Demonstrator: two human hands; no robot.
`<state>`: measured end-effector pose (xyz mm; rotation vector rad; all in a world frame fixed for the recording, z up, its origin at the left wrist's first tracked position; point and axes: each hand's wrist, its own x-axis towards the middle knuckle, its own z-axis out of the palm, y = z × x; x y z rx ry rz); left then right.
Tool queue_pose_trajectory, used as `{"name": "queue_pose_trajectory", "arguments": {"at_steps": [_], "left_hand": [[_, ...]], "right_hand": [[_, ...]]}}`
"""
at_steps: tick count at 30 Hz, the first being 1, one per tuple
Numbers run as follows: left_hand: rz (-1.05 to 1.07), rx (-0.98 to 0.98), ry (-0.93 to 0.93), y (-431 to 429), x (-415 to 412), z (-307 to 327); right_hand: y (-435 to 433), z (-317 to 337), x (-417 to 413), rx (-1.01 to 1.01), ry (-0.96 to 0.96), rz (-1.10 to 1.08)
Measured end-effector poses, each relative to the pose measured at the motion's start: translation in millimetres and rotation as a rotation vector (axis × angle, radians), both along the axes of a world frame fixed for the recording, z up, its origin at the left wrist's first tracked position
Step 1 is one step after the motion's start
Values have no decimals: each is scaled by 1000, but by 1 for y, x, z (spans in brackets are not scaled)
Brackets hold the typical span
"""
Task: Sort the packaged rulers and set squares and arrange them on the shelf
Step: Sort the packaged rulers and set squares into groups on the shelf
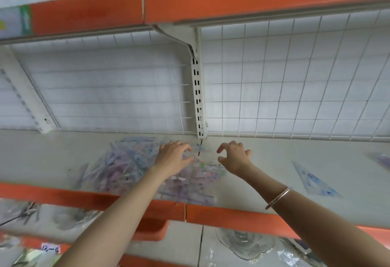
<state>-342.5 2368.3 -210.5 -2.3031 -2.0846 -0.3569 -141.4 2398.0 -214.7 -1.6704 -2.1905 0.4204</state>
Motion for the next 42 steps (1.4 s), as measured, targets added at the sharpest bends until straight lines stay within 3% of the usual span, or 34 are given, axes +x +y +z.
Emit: {"name": "queue_pose_trajectory", "arguments": {"at_steps": [16,23,26,36,42], "left_hand": [[191,-63,85,-25,-156,-3],[263,-242,0,-36,-193,-6],[217,-251,-103,-40,-201,-11],[131,-181,-186,-47,-226,-16],[133,-183,-193,-52,-238,-18]], "right_hand": [[-4,5,-139,-43,-36,226],[-13,4,-185,-55,-53,289],[-18,2,-201,-78,-62,299],[-30,-7,-242,-110,-217,270],[-28,-5,-247,-172,-178,218]]}}
